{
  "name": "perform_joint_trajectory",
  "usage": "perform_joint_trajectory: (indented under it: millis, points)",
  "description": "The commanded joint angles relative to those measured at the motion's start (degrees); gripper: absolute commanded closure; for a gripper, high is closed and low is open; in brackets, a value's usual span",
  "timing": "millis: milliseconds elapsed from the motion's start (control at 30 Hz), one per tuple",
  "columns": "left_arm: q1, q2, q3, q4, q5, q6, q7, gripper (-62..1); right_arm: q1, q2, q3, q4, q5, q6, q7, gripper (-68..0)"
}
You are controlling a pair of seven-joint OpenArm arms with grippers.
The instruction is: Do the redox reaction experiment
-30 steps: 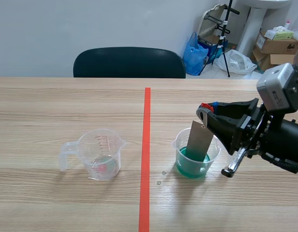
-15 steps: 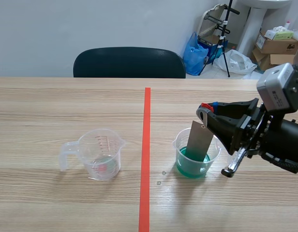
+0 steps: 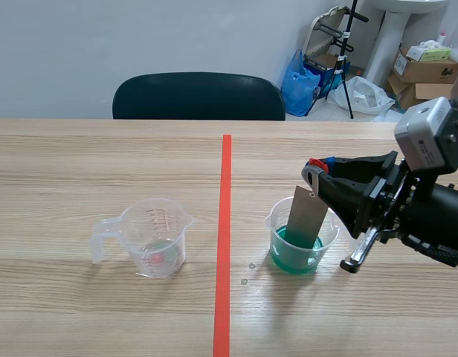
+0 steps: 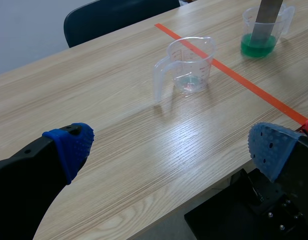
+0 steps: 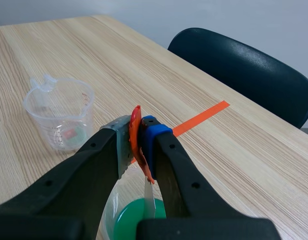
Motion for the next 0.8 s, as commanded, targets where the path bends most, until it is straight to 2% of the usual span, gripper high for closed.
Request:
perform_joint_trajectory:
  millis: [0,767]
  points:
    - [0.07,0.26,0.15,0.72,-0.39,0.11,-0.81,-62.3,0.52,0.28,0.26,0.28,0.26,0.04,0.66,-0.6]
    - [0.07,0.26,0.15,0.72,-0.39,0.11,-0.81,-62.3,0.5,0.31,0.26,0.31,0.26,0.04,-1.29,-0.6]
